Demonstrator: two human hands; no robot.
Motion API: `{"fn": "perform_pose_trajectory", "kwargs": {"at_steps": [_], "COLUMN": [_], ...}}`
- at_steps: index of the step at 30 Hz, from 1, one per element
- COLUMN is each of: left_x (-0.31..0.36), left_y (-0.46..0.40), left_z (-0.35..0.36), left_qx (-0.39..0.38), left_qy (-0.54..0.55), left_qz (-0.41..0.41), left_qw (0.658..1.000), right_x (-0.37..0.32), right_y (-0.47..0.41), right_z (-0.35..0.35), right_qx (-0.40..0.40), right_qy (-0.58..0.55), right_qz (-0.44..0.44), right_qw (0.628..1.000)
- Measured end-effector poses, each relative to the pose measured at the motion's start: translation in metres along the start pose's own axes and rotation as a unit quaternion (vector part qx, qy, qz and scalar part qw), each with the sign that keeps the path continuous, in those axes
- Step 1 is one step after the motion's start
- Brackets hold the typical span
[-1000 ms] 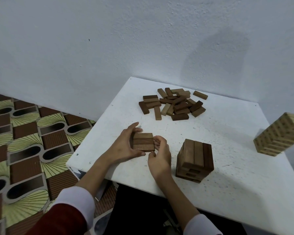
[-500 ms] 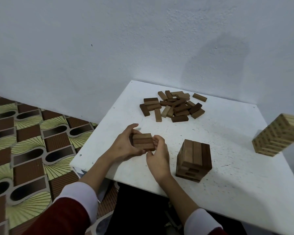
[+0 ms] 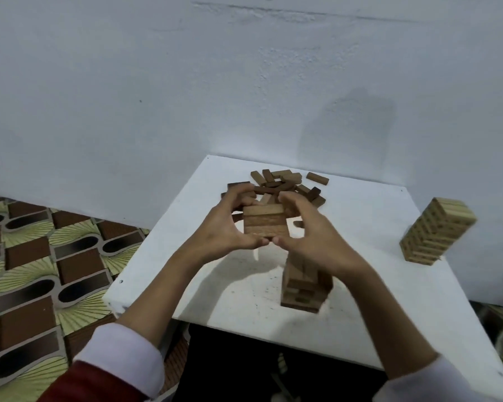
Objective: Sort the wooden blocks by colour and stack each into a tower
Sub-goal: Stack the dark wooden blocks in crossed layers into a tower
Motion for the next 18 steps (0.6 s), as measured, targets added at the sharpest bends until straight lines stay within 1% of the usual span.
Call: {"fn": "perform_pose_trajectory", "kwargs": {"at_steps": [4, 9, 12, 18], "left_x": [0.003, -0.008, -0.014, -0.017], "left_y": [-0.008, -0.006, -0.001, 0.005], "left_z": [0.044, 0.081, 0.088, 0.091], "left_qx": [-0.061, -0.125, -0.133, -0.137], "left_qy": [-0.034, -0.052, -0.062, -0.097], "left_qz": [-0.002, -0.018, -0.026, -0.031], "left_qw": [0.998, 0.991, 0.989, 0.985], "right_x": [0.035, 0.07, 0.08, 0.086], "right_y": [0.024, 0.048, 0.055, 0.061], "right_z": [-0.031, -0.034, -0.028, -0.023], "right_qx": [-0.016, -0.005, -0.003, 0.005], "right_qy": [0.024, 0.056, 0.064, 0.047], "right_qz": [0.013, 0.032, 0.027, 0.006], "right_qw": [0.999, 0.998, 0.998, 0.999]}}
Point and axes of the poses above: each hand's wrist, its own y-axis away from the middle knuckle, its own z-axis out of the palm, x = y × z, the point moved 4 cm from there along -y, towards the middle knuckle, and after that the axes turned 12 degrees about y, right-handed, at the moved point
